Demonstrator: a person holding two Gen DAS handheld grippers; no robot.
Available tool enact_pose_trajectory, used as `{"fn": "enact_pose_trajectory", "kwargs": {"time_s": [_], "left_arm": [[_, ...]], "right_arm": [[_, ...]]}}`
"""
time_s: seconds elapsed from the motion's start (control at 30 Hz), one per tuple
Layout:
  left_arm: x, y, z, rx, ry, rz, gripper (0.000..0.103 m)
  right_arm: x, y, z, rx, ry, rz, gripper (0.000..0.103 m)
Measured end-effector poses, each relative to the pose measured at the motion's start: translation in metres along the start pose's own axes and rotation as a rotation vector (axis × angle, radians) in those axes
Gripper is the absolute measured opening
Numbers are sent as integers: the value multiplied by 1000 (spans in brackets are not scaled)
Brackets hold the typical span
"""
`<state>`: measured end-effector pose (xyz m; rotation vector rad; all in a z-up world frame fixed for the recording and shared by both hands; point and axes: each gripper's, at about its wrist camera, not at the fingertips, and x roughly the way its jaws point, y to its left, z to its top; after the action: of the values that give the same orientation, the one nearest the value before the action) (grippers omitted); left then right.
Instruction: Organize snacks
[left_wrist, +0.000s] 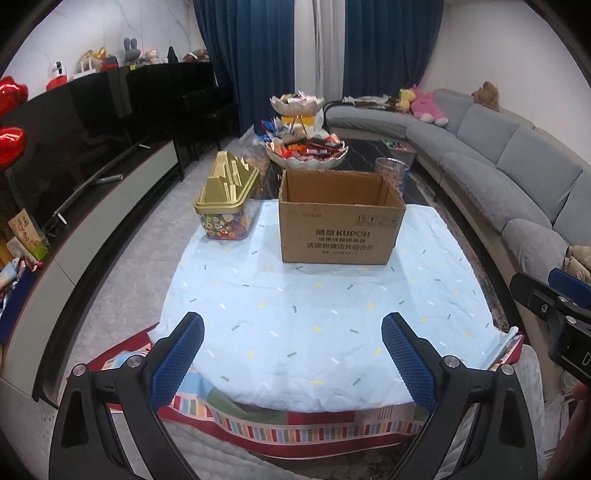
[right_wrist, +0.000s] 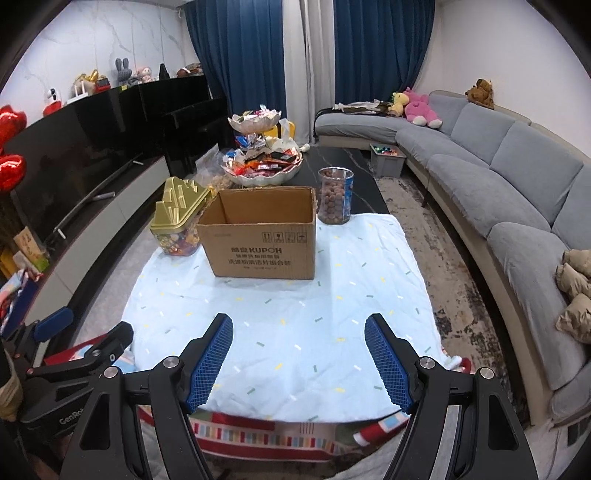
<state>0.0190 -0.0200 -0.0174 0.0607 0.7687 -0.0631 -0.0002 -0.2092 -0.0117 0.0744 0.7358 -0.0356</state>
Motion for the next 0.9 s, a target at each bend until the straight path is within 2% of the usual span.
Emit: {"fn": "enact_pose_trajectory", "kwargs": {"time_s": [0.1, 0.17, 0.47, 0.9], "left_arm": [[-12, 1, -4, 0, -27, 8, 98], [-21, 3, -6, -5, -48, 15, 98], [-40, 7, -9, -15, -108, 37, 98], [-43, 6, -11, -10, -119, 39, 98]], "right_arm": [[-12, -2, -4, 5, -32, -8, 75], [-19, -3, -6, 8, -51, -16, 80], [-36, 3, -9, -10, -103, -23, 80], [-42, 3, -11, -8, -124, -28, 80]]}}
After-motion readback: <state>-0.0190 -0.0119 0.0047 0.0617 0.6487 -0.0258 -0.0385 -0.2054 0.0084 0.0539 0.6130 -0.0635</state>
